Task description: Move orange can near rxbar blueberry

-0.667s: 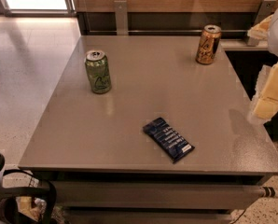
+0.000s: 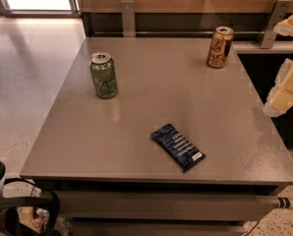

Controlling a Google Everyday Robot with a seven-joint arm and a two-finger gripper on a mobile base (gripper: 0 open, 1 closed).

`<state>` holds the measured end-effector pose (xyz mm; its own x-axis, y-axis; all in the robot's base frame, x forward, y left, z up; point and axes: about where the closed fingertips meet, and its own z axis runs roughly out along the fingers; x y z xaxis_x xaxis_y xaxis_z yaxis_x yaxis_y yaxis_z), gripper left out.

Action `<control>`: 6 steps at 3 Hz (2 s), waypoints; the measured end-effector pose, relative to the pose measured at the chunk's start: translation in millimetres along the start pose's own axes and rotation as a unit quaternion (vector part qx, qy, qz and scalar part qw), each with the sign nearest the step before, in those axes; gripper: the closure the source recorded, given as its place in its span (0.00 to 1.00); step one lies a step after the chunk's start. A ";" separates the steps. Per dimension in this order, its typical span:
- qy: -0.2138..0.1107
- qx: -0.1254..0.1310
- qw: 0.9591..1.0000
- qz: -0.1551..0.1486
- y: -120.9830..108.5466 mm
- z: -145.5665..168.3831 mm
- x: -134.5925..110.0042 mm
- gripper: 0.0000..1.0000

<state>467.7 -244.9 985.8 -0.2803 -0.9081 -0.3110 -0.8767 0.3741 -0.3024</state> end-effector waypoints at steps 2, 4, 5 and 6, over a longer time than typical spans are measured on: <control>-0.152 0.092 0.975 0.133 -85.3 18.0 34.0 0.00; -0.287 0.115 0.928 0.209 -173.5 47.9 23.3 0.00; -0.289 0.115 0.927 0.212 -173.1 49.6 21.9 0.00; -0.301 0.104 0.922 0.220 -183.3 63.7 18.1 0.00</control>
Offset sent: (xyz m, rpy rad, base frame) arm 0.1394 -0.1071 0.0163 0.5978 -0.4636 -0.3432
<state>648.2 -318.0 978.2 -0.2669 -0.4146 -0.8700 -0.6183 0.7661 -0.1754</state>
